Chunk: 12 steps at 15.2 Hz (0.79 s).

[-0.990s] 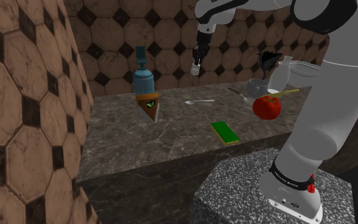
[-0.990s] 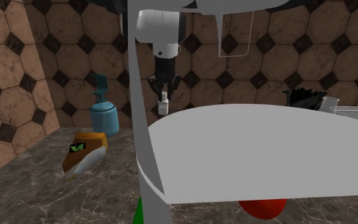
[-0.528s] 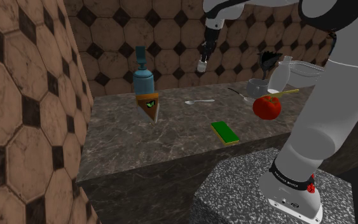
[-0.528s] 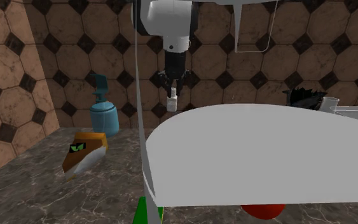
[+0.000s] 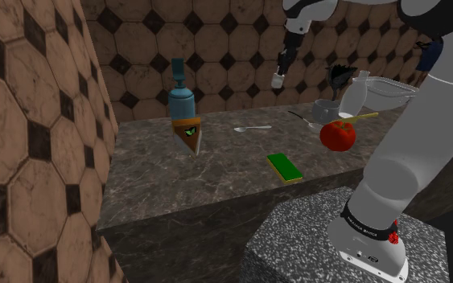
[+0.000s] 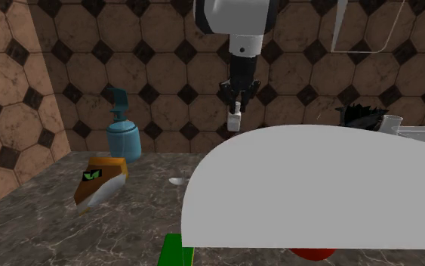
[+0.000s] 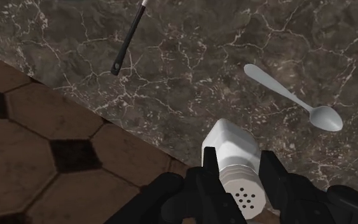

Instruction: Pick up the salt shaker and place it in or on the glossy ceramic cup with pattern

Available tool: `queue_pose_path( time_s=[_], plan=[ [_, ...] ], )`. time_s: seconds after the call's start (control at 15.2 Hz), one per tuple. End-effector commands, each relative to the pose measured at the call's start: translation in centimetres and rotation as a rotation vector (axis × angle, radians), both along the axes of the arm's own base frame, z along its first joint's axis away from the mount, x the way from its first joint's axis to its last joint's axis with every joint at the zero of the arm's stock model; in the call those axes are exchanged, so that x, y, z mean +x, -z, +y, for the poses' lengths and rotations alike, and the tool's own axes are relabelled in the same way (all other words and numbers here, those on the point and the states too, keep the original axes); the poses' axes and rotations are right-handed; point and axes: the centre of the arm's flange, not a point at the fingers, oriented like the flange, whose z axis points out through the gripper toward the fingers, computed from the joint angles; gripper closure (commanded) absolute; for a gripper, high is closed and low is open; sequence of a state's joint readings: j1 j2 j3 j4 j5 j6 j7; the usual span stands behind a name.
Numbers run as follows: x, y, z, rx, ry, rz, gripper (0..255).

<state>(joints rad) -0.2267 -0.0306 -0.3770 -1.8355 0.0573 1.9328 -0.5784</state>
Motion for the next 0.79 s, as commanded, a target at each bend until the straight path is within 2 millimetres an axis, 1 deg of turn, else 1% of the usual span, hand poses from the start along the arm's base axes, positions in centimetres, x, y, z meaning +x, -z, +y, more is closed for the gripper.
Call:
queue_pose_path(
  time_s=[0.0, 0.73],
  plan=[
    [-1.9, 0.2, -1.9, 0.0, -0.001, 0.0, 255],
    [-12.1, -1.1, -12.2, 0.0, -0.001, 0.0, 255]
  ],
)
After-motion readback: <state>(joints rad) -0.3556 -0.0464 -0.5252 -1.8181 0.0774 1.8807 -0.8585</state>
